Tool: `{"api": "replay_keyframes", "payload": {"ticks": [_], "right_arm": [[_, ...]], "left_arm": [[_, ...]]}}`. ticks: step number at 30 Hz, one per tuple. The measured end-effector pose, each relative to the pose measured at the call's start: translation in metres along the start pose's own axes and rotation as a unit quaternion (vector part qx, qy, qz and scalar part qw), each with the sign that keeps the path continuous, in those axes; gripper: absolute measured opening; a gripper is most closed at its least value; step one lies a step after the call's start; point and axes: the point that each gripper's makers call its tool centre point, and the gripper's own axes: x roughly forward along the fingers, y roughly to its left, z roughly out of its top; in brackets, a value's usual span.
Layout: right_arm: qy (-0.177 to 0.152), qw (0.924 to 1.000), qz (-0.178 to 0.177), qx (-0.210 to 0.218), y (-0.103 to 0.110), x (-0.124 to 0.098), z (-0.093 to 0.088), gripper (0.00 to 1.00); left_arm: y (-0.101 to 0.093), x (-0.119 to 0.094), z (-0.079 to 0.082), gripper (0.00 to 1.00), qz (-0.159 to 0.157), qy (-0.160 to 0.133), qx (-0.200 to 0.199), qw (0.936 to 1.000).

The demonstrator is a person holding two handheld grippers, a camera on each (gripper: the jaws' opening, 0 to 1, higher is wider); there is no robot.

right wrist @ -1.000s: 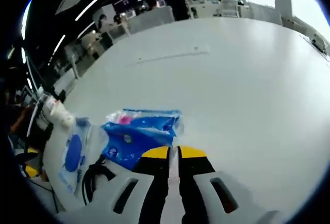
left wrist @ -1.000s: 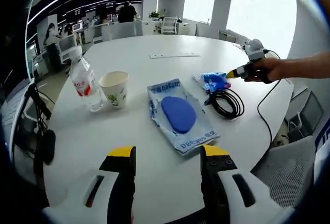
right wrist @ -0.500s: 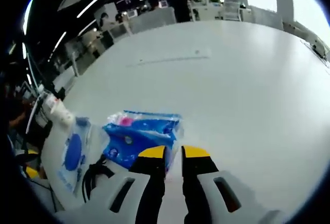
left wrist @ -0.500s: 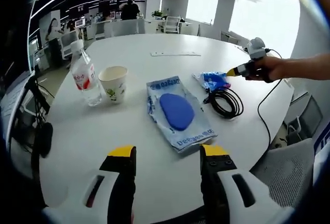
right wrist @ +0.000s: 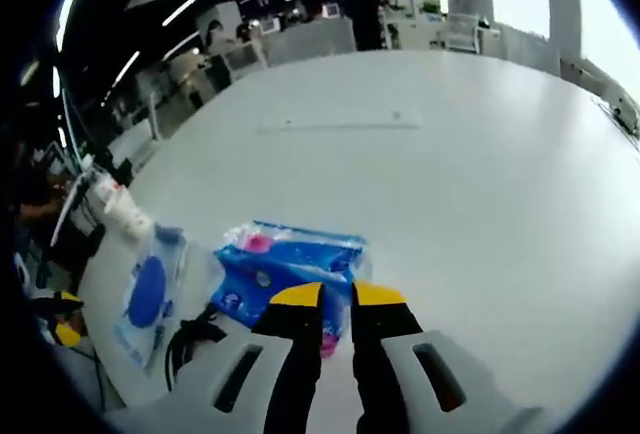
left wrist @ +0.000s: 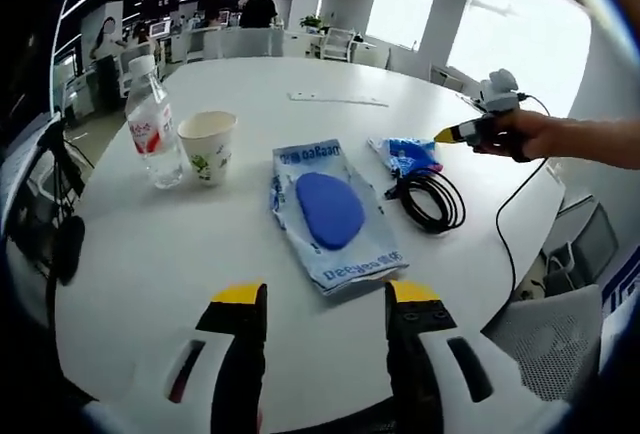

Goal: Arrange the tabletop items into an orderly group along one side of the table until the central work area is clear of visible clutter.

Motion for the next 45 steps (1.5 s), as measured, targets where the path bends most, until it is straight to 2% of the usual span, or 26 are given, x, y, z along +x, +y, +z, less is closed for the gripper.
{"api": "replay_keyframes", "payload": {"ticks": [9, 15, 21, 24, 27, 34, 41, 45], "right_arm": [[0.008, 0.9973, 0.034, -0.064, 0.034, 0.015, 0.006, 0.07], [0.014, 0.9954, 0.054, -0.078, 0.043, 0.046, 0.009, 0.07], [0.016, 0.9917, 0.076, -0.102, 0.053, 0.07, 0.019, 0.07], [0.019, 0.9888, 0.086, -0.12, 0.064, 0.075, 0.02, 0.07], [0.022, 0.9846, 0.11, -0.134, 0.084, 0.08, 0.021, 0.07], [0.04, 0.9721, 0.142, -0.182, 0.111, 0.091, 0.015, 0.08], [0.053, 0.9532, 0.166, -0.247, 0.141, 0.101, 0.015, 0.13], [0.057, 0.9476, 0.188, -0.252, 0.16, 0.108, 0.019, 0.16]], "left_arm": [[-0.005, 0.012, -0.001, 0.45, -0.007, 0.004, -0.028, 0.9996], [-0.006, 0.019, -0.006, 0.44, -0.005, 0.011, -0.038, 0.9992], [-0.007, 0.021, -0.011, 0.43, -0.004, 0.018, -0.056, 0.9983], [-0.005, 0.023, -0.015, 0.42, -0.001, 0.022, -0.057, 0.9981], [-0.003, 0.025, -0.017, 0.41, -0.002, 0.024, -0.074, 0.9969], [-0.005, 0.032, -0.018, 0.41, -0.007, 0.03, -0.08, 0.9963], [-0.011, 0.034, -0.017, 0.39, -0.013, 0.029, -0.089, 0.9955], [-0.015, 0.034, -0.022, 0.39, -0.015, 0.035, -0.097, 0.9946]]}}
